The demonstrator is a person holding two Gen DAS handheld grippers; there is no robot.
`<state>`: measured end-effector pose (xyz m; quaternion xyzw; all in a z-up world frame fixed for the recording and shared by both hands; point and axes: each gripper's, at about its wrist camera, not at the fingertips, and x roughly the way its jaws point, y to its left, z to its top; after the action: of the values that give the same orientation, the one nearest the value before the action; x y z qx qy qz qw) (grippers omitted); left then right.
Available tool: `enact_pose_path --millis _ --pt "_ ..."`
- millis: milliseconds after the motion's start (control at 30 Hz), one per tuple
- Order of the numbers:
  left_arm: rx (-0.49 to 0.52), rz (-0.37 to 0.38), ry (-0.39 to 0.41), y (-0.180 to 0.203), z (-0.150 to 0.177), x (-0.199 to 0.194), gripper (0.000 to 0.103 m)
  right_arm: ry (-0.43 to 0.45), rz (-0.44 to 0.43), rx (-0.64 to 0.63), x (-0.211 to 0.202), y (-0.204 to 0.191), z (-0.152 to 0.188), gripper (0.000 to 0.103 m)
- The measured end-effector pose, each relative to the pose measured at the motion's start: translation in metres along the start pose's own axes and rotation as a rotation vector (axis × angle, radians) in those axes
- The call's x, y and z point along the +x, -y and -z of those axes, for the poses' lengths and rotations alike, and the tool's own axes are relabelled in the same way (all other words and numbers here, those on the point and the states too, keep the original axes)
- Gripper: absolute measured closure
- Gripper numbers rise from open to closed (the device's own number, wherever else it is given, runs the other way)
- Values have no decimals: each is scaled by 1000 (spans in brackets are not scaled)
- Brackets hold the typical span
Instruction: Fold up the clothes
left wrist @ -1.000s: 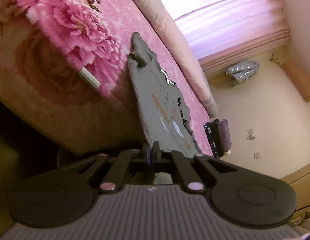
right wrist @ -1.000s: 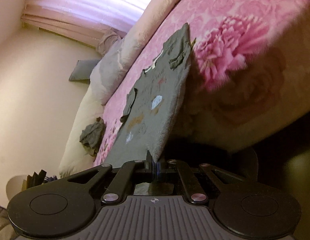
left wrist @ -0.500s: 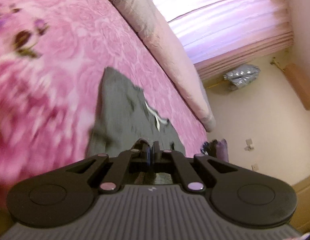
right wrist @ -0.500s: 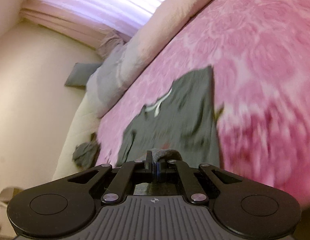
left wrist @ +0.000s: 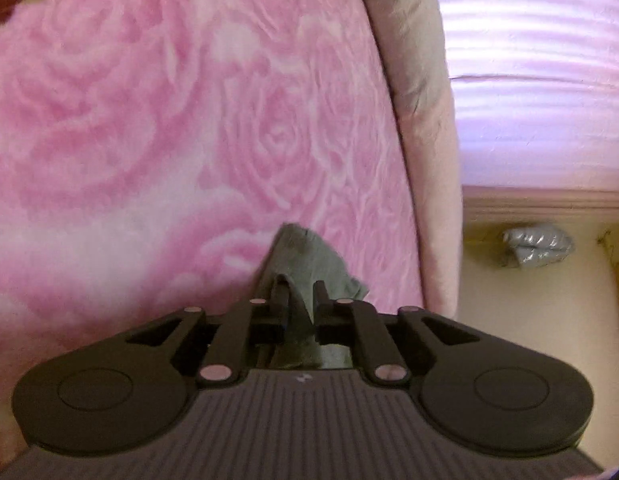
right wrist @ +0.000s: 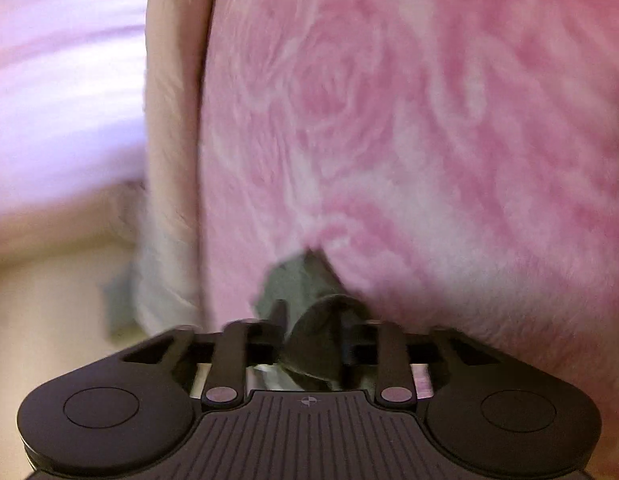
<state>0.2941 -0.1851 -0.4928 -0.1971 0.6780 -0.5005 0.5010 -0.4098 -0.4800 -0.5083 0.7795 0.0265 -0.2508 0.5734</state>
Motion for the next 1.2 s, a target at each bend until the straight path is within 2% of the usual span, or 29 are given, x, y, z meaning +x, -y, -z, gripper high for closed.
enact_pose_path --millis 33,67,100,200,267,333,367,433,467,500,533,600,700,767,833,933,1000,1067,1133,1200 --pt "18 14 13 2 1 -4 79 5 -14 -27 -5 -1 -1 60" --pt "34 27 25 3 2 -9 68 11 -27 -54 -10 -3 -2 51" --pt "51 40 37 4 3 -13 67 16 -33 -89 -15 -4 -2 41" --pt "126 -16 62 3 10 -33 69 42 33 -250 -36 -7 14 40" --pt "331 -76 83 16 28 -43 72 84 95 -417 -49 -13 32 40" --pt "568 -141 103 32 48 -53 74 152 183 -695 -60 -27 60 40" --pt "686 -173 113 40 58 -58 79 180 252 -873 -61 -36 81 41" --pt "938 -250 91 54 85 -60 90 201 374 -1183 -59 -45 120 56" --pt "1013 -272 66 58 94 -55 93 183 410 -1278 -53 -45 136 71" --pt "1051 -282 35 59 101 -48 94 163 446 -1372 -46 -45 152 78" --pt "1090 -291 4 61 108 -40 97 143 475 -1451 -40 -45 165 80" --pt "1167 -311 -59 64 122 -26 99 97 493 -1519 -24 -42 179 81" --pt "1281 -339 -156 68 142 -4 99 39 537 -1551 6 -38 181 82" --pt "1321 -353 -168 67 144 5 99 12 555 -1566 25 -36 177 82" --pt "1328 -362 -114 75 135 8 99 23 563 -1572 38 -42 167 82" --pt "1317 -386 -11 88 117 19 98 106 551 -1485 54 -62 138 82" --pt "1239 -379 66 97 96 27 98 151 518 -1362 61 -72 110 82" --pt "1117 -363 129 100 74 27 97 192 488 -1262 58 -76 89 82" --pt "1008 -332 161 97 55 18 96 214 462 -1195 49 -76 77 82" --pt "940 -301 161 87 47 8 96 207 402 -1138 33 -71 69 82"
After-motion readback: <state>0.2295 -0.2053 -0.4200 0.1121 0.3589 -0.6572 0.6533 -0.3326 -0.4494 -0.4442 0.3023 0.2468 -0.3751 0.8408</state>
